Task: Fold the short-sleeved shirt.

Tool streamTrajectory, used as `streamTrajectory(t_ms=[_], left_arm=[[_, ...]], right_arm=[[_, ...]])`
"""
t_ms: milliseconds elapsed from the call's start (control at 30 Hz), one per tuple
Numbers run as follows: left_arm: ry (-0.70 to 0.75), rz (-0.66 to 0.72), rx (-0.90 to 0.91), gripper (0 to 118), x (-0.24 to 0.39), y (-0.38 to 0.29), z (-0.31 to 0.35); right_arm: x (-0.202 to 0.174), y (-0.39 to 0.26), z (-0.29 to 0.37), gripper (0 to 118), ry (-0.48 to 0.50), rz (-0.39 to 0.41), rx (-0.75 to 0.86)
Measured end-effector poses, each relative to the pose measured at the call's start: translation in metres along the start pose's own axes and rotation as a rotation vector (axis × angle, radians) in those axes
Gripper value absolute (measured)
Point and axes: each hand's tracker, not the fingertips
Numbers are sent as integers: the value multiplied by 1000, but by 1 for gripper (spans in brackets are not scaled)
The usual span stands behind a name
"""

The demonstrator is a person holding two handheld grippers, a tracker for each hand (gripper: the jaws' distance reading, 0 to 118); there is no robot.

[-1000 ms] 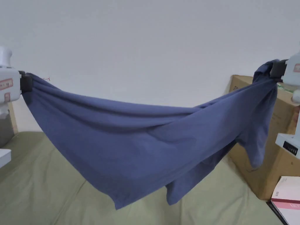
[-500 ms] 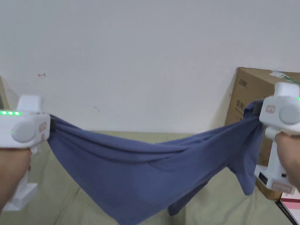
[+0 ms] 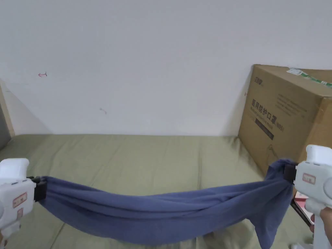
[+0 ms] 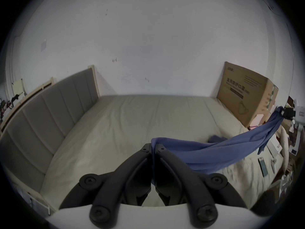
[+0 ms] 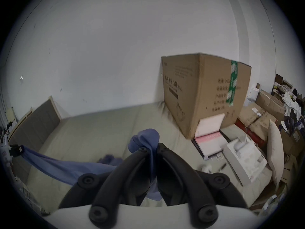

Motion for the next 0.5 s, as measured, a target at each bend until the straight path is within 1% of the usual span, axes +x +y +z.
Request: streamTrajectory(t_ms=[67, 100, 133, 167, 267, 300, 367, 400, 433, 467, 500], left_arm=[[-22, -2, -74, 1, -1, -35, 16], [-24, -4, -112, 1, -1, -55, 23], [-39, 0, -163, 1, -2, -75, 28], [-47, 0, -212, 1, -1, -93, 31], [-58, 12, -385, 1, -1, -149, 27], [-60, 18, -446, 1, -1, -166, 23], [-35, 22, -514, 1, -1, -190, 17], [-22, 30, -528, 1, -2, -199, 16], [-25, 42, -505, 2, -3, -203, 15], [-26, 51, -488, 14, -10, -211, 6], [-10, 52, -432, 41, -11, -209, 9]], right_arm=[[11, -37, 14, 5, -2, 3, -54], [22, -59, 13, 5, -2, 6, -98], [27, -81, 16, 5, -1, -10, -142], [31, -100, 17, 5, 2, -7, -194], [38, -165, 15, 5, -21, 10, -334], [41, -184, 11, 5, -45, -1, -383], [43, -213, 4, 5, -67, -16, -482], [46, -221, 1, 5, -78, -32, -505], [48, -226, -1, 8, -89, -49, -511], [52, -227, -2, 24, -95, -74, -508], [55, -226, 1, 57, -85, -103, -501]])
